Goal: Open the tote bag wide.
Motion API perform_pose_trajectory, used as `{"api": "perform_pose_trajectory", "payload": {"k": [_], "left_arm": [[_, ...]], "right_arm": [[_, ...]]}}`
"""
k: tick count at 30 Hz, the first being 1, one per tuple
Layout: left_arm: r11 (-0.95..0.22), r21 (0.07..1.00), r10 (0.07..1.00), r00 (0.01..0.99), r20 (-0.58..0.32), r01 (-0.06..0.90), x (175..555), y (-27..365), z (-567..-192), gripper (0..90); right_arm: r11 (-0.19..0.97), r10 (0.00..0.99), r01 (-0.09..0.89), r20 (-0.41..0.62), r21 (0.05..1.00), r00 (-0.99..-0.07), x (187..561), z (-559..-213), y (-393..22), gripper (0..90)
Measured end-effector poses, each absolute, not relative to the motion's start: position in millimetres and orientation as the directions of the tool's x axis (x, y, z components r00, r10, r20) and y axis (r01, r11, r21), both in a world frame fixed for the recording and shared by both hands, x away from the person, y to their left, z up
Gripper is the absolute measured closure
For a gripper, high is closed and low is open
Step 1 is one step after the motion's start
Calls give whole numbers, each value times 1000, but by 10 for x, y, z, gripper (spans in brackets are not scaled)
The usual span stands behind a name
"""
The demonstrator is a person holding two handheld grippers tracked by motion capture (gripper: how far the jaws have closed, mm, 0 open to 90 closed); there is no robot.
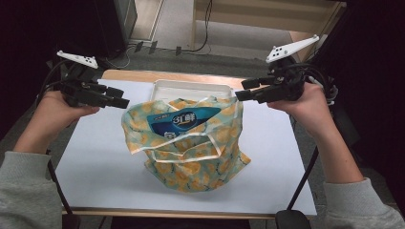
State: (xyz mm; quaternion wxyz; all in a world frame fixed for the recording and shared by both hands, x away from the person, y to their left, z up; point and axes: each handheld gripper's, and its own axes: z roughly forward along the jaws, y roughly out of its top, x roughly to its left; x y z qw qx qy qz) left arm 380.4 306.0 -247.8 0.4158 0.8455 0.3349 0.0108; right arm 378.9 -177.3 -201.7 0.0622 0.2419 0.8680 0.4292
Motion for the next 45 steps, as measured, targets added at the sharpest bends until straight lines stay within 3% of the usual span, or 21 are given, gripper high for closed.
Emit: {"api": "perform_pose_trajectory", "payload": {"k": [24, 25, 26, 27, 32, 45], "left_arm": [[-454, 682, 538, 787, -302, 573, 3878, 2847, -2886, 391], [-450, 684, 536, 787, -307, 574, 3877, 2862, -2917, 391], [-450, 684, 536, 787, -307, 574, 3877, 2862, -2917, 390], [-449, 684, 536, 786, -309, 575, 3876, 2870, -2941, 390], [-454, 676, 534, 785, -315, 581, 3881, 2868, -3072, 382], [-459, 658, 519, 781, -347, 597, 3893, 2806, -3387, 385]], "right_arm": [[545, 421, 358, 122, 758, -899, 3789, -2129, -1495, 487], [554, 415, 358, 123, 751, -901, 3794, -2158, -1473, 560], [554, 415, 358, 123, 751, -901, 3794, -2158, -1473, 560], [569, 406, 355, 122, 742, -906, 3785, -2177, -1473, 675], [604, 385, 326, 91, 727, -918, 3743, -2207, -1495, 844], [599, 379, 304, 73, 741, -923, 3550, -2312, -1723, 866]]}}
